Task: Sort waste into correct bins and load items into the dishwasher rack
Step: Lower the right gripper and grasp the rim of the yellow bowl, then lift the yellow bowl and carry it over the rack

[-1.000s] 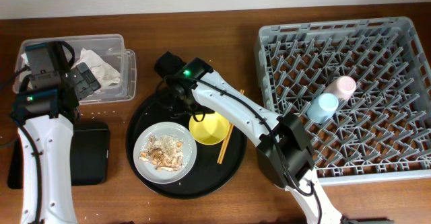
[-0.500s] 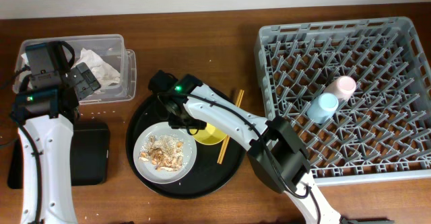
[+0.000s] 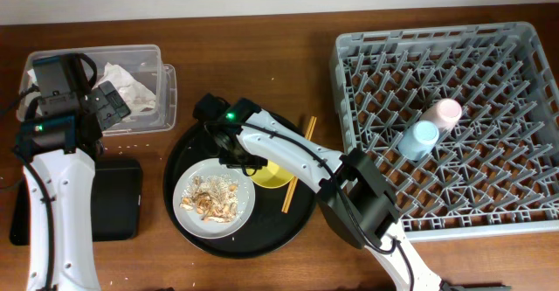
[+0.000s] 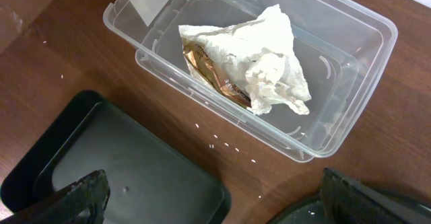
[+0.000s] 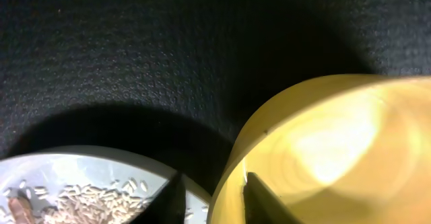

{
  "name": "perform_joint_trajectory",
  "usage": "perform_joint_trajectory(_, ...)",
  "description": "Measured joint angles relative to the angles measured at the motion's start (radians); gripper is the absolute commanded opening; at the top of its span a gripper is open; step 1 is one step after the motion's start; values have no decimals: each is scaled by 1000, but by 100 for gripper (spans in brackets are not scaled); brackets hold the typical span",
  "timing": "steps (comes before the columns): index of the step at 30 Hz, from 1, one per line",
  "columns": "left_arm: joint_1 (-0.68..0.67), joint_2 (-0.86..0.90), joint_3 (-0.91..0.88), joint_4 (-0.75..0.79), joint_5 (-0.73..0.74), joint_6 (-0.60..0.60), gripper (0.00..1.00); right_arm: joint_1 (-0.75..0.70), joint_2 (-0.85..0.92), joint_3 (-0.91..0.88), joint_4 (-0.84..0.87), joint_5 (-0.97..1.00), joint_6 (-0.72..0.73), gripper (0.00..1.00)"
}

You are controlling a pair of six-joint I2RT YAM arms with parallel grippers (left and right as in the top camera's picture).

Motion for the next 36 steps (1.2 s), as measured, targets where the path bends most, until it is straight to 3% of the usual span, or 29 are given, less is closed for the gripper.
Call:
perform_joint_trajectory(6, 0, 0, 0, 0, 0, 0, 99, 0, 0, 0, -12, -3, -3, 4)
perform_joint_trajectory(16, 0, 0, 0, 0, 0, 0, 99, -2, 1, 121, -109, -61, -39, 4)
perform_joint_trajectory(26, 0, 0, 0, 0, 0, 0, 99, -18, -12, 378, -357, -82, -150, 4)
perform_joint_trajectory(30, 0, 0, 0, 0, 0, 0, 99, -92, -98, 480, -542, -44, -216, 4)
perform_joint_trajectory(36, 0, 0, 0, 0, 0, 0, 99, -222, -330, 508, -547, -31, -374, 4)
